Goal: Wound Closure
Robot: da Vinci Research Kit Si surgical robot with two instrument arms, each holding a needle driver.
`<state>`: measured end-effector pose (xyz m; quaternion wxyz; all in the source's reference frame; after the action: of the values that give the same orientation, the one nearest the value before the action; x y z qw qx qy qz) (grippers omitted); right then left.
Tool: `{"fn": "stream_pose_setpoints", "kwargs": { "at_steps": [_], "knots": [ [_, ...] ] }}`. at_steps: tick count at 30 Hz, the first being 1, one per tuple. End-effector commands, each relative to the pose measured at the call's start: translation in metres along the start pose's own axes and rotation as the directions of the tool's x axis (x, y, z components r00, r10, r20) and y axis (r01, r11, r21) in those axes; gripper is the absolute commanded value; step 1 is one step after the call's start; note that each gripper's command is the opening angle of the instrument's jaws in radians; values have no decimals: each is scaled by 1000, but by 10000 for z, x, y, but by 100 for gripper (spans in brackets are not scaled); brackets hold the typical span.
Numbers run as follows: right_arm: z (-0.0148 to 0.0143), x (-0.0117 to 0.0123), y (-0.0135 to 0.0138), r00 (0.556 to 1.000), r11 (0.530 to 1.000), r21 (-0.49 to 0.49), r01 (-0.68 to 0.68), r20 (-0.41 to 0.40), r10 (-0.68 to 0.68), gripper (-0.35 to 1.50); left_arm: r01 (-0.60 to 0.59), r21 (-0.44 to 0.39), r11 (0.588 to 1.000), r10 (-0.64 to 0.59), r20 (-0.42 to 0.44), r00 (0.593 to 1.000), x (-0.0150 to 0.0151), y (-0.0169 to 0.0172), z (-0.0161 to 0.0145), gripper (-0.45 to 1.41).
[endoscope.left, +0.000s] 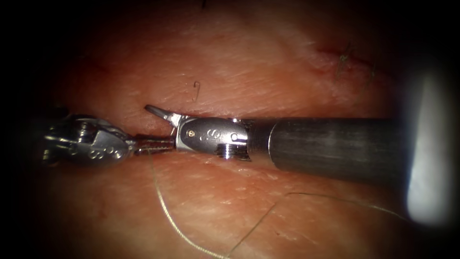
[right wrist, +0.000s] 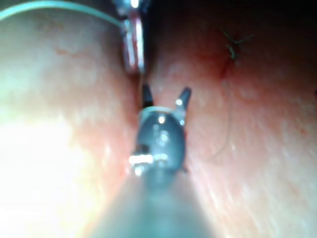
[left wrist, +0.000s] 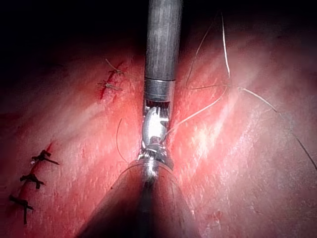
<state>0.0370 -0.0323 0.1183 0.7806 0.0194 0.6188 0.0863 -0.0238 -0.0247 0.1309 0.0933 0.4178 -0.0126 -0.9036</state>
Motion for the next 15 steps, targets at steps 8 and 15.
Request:
{"fn": "stream_pose_setpoints", "kwargs": {
  "at_steps": [8,15],
  "knots": [
    [7,-7,-4,1000,1000,9,3,-7,-3,61,10,21,1000,-10,-21,1000,8,-24,0,-45],
    [8,-3,-9,1000,1000,19,5,-12,-4,61,23,30,999,-21,-70,997,0,-44,10,-45]
  ]
}}
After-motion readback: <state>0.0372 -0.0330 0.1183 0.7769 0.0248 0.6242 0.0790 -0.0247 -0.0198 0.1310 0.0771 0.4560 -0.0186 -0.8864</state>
